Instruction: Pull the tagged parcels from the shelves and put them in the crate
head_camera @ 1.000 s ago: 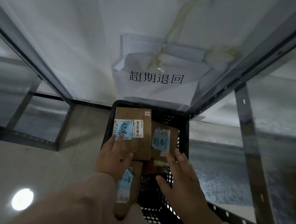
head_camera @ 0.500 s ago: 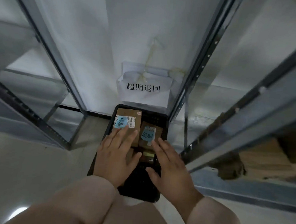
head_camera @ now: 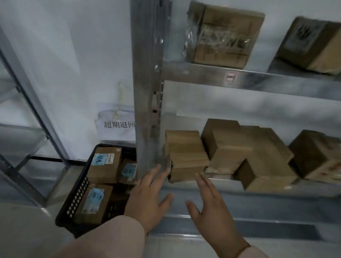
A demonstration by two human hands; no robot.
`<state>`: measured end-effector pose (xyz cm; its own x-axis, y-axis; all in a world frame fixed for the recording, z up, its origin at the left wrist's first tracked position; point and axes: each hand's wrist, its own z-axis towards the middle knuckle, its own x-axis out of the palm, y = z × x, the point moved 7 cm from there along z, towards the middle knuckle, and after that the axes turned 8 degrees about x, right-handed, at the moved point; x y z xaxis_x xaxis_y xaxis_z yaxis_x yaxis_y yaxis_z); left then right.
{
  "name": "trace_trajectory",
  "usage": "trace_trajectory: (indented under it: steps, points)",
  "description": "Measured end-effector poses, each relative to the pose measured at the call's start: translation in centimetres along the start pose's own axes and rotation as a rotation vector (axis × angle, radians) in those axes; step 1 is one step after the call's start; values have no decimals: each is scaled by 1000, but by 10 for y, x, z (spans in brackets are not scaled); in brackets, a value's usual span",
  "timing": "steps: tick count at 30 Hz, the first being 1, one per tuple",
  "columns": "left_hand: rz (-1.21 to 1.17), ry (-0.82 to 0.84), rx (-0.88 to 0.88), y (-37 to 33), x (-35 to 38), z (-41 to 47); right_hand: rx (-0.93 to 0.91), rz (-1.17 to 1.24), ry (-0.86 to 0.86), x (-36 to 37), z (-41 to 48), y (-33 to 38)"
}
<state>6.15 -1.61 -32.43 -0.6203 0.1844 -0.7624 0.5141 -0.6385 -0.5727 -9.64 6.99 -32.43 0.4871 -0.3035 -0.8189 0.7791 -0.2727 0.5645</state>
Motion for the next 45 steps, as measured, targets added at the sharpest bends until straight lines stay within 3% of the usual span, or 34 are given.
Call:
trace_trajectory:
  steps: [7, 15, 18, 23, 30, 34, 36, 38, 40, 43, 45]
  points:
    - [-269, -18, -218, -10, 38, 65, 131, 28, -40, -25, 26, -41]
    - [-393, -68, -511, 26, 70, 117, 142, -4, 45, -24, 56, -62]
    - [-470, -45, -525, 35, 78, 121, 169, 43, 58, -27, 68, -70]
    - [-519, -147, -520, 28, 68, 101, 151, 127, 146, -27, 73, -77]
    - [-547, -227, -412, -19, 46, 54, 280, 495, 243, -44, 84, -93]
    - [-543, -281, -414, -43, 43, 33, 488, 815, 492, -36, 74, -102]
    - [-652, -299, -477, -49, 49, 23, 554, 1004, 620, -31, 63, -103]
    - [-754, -312, -516, -56, 58, 14, 539, 1092, 650, -35, 54, -100]
    - [-691, -313, -506, -66, 63, 8, 472, 1082, 616, -44, 48, -99]
    - [-492, -299, -559, -80, 68, 1, 330, 925, 571, -51, 38, -95]
    - [-506, -253, -608, -91, 75, -3, 243, 843, 545, -53, 30, -91]
